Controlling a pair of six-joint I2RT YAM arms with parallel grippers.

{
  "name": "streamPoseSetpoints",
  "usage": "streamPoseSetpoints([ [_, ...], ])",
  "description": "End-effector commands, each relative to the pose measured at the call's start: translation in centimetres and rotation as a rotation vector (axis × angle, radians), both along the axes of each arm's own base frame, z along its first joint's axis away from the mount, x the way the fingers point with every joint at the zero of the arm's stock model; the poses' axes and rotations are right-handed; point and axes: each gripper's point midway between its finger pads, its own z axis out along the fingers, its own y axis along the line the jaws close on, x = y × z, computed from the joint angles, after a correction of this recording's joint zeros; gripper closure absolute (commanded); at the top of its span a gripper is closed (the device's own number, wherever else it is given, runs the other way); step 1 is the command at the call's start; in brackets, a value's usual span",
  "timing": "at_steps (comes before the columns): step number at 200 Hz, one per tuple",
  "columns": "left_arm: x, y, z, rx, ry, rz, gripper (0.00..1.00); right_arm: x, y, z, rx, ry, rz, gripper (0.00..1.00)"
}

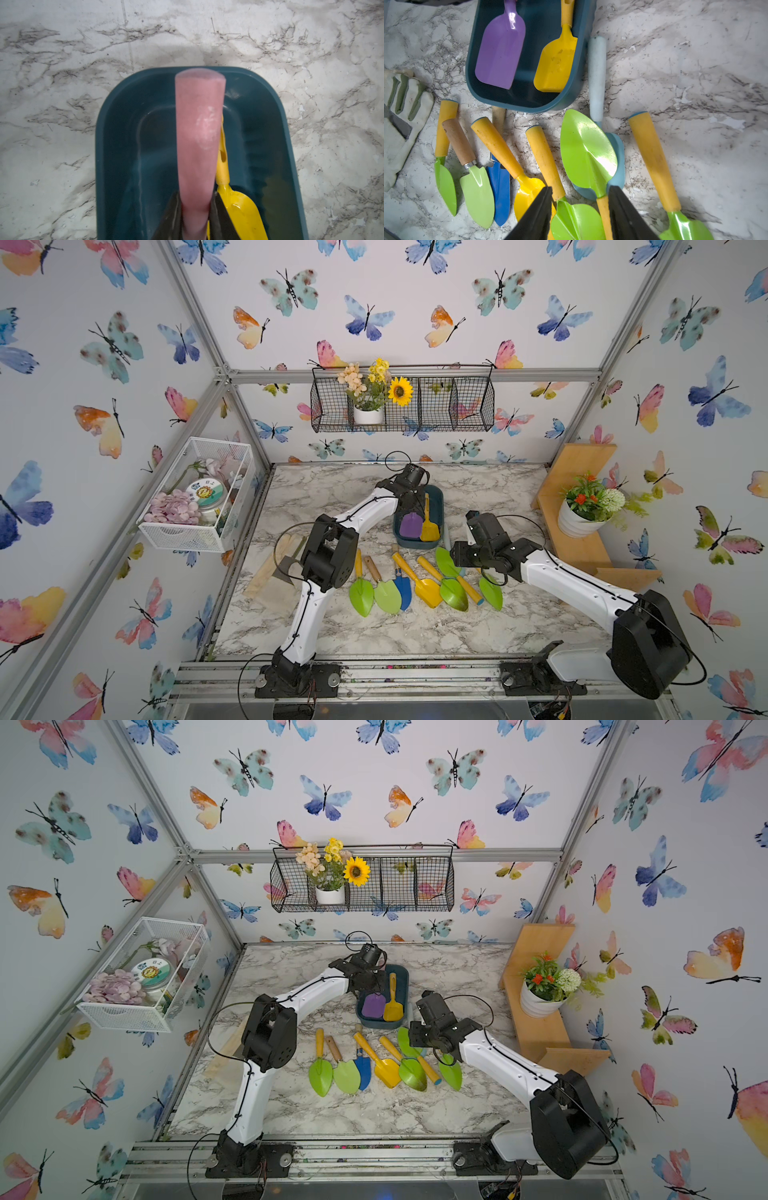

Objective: Put the shovel into the storage box
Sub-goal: Place the shovel in the storage box.

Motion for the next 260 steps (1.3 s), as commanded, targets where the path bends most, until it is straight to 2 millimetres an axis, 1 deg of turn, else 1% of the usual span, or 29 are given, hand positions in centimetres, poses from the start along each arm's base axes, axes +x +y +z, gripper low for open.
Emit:
streamPoseSetpoints([
  [1, 0.8, 0.9, -1.1, 0.057, -0.026, 0.023, 0.99, -0.4, -0.5, -0.2, -0.017, 0.005, -0.017, 0.51],
  [45, 0.6, 2.6, -3.2, 0.108, 0.008, 0.052, 0.98, -0.5, -0.3, -0.5, -0.008, 0.014, -0.013, 0.51],
  [62, 0.6, 2.9, -3.6, 0.115, 0.018, 0.055, 0.96, -0.5, -0.2, -0.6, -0.006, 0.016, -0.012, 0.51],
  [75, 0.6, 2.8, -3.5, 0.111, 0.015, 0.054, 0.95, -0.4, -0.1, -0.6, -0.005, 0.018, -0.012, 0.51],
  [86, 0.7, 2.7, -3.5, 0.106, 0.016, 0.054, 0.92, -0.4, -0.1, -0.6, -0.004, 0.018, -0.011, 0.51],
  [105, 0.7, 2.9, -3.5, 0.11, 0.016, 0.065, 0.9, -0.3, 0.0, -0.6, -0.004, 0.019, -0.012, 0.51],
  [116, 0.7, 3.0, -3.5, 0.114, 0.018, 0.072, 0.81, -0.2, 0.0, -0.6, -0.003, 0.018, -0.011, 0.51],
  [153, 0.5, 3.5, -3.4, 0.131, 0.02, 0.084, 0.75, 0.0, 0.2, -0.5, -0.002, 0.016, -0.01, 0.51],
  [170, 0.4, 3.6, -3.0, 0.128, 0.015, 0.083, 0.67, 0.1, 0.3, -0.3, 0.0, 0.014, -0.008, 0.51],
  [187, 0.3, 3.6, -2.5, 0.122, 0.011, 0.085, 0.66, 0.2, 0.4, -0.2, 0.0, 0.011, -0.008, 0.51],
  [200, 0.2, 3.6, -1.9, 0.113, 0.006, 0.085, 0.62, 0.3, 0.4, -0.2, -0.001, 0.012, -0.006, 0.51],
  [230, -0.1, 3.3, -0.2, 0.083, -0.01, 0.081, 0.62, 0.5, 0.5, 0.1, -0.003, 0.007, -0.005, 0.51],
  [260, -0.9, 3.0, 2.4, 0.041, -0.032, 0.062, 0.62, 0.8, 0.6, 0.3, -0.009, -0.002, -0.002, 0.51],
])
